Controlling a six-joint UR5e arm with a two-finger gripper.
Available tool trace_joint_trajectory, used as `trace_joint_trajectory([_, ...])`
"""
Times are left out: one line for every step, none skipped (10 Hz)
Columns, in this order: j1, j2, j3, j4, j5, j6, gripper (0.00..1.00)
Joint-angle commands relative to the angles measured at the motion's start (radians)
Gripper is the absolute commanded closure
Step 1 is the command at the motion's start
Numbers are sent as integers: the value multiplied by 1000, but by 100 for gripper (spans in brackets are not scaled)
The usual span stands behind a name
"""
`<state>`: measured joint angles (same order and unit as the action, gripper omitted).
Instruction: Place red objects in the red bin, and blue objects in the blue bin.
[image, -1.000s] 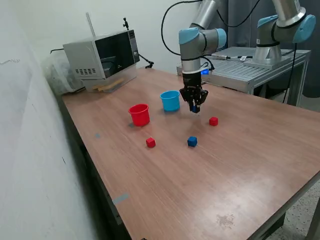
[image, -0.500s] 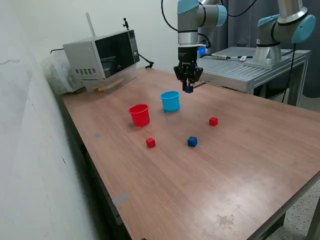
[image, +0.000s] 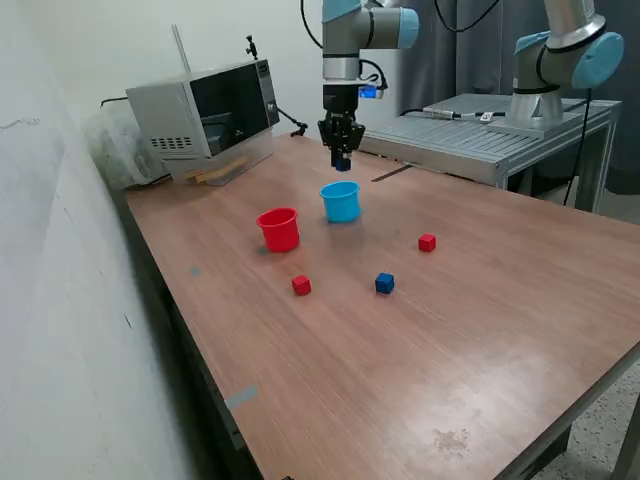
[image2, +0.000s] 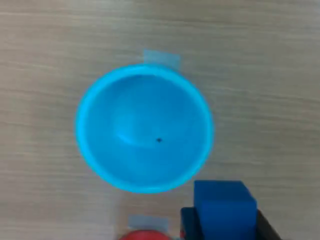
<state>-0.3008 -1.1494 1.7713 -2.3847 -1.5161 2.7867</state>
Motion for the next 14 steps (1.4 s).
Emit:
trace_joint_trajectory([-37,29,-26,1,2,-6,100])
trace_joint_trajectory([-38,36,-29,1,2,-6,100])
trace_joint_trajectory([-44,39,-27,1,2,-7,100])
trace_joint_trajectory([-52,39,-26,1,2,-7,100])
trace_joint_trajectory([-55,39,-24,1,2,-7,100])
trace_joint_trajectory([-70,37,-24,1,2,-7,100])
trace_joint_trajectory([-73,36,-24,1,2,-7,100])
trace_joint_trajectory([-74,34,-23,1,1,-7,100])
trace_joint_trajectory([-74,33,-21,1,-2,-7,100])
trace_joint_trajectory([-84,33,-20,1,-3,-7,0])
trace_joint_trajectory([-84,31,-16,1,-3,-7,0])
trace_joint_trajectory([-84,30,-15,1,-3,-7,0])
trace_joint_trajectory([-84,30,-15,1,-3,-7,0])
trace_joint_trajectory([-84,30,-15,1,-3,-7,0])
